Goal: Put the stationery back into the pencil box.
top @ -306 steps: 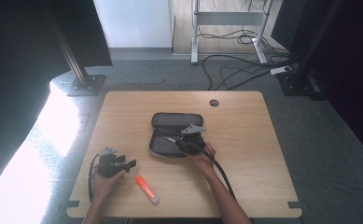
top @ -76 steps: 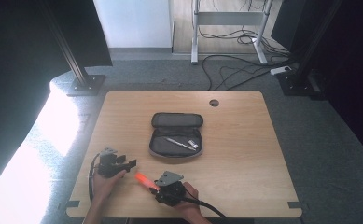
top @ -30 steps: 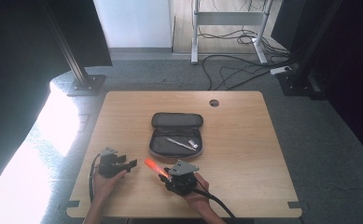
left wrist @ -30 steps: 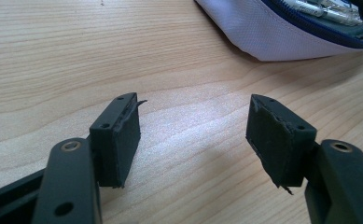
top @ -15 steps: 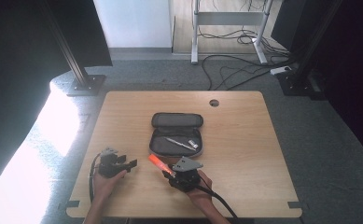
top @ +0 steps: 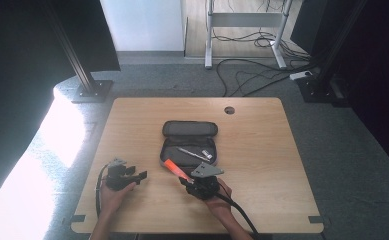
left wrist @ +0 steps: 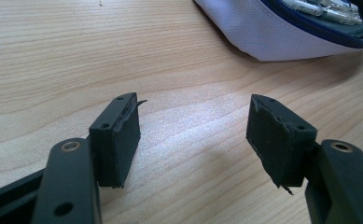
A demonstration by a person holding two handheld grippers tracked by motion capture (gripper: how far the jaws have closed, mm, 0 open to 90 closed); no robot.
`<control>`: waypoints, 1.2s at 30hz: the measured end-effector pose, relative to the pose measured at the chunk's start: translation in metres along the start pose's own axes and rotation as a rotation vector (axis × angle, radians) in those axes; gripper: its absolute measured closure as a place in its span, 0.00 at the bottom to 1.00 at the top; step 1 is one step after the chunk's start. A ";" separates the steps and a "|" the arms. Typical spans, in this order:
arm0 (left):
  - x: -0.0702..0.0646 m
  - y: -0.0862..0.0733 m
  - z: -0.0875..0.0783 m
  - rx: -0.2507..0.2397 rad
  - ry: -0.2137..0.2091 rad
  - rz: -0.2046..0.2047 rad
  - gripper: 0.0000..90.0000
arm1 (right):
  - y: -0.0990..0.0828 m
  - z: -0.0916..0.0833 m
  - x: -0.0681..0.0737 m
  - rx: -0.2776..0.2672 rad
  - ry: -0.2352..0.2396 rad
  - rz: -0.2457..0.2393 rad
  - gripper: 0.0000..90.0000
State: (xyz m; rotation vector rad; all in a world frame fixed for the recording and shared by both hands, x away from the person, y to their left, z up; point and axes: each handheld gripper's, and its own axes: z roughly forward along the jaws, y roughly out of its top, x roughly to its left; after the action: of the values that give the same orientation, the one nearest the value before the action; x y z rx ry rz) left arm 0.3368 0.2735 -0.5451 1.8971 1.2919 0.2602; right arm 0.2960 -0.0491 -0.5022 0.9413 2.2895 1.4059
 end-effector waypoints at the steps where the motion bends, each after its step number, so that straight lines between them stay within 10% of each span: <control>1: 0.000 0.000 0.000 -0.001 0.000 -0.001 0.39 | 0.000 0.001 -0.001 0.002 -0.002 0.003 0.73; 36: 0.000 0.000 0.000 -0.002 -0.003 -0.003 0.39 | 0.012 0.024 -0.033 0.006 -0.057 0.052 0.73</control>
State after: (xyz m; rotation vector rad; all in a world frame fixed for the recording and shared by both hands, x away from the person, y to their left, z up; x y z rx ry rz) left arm 0.3367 0.2740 -0.5453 1.8932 1.2919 0.2575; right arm 0.3385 -0.0513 -0.5064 1.0363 2.2443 1.3749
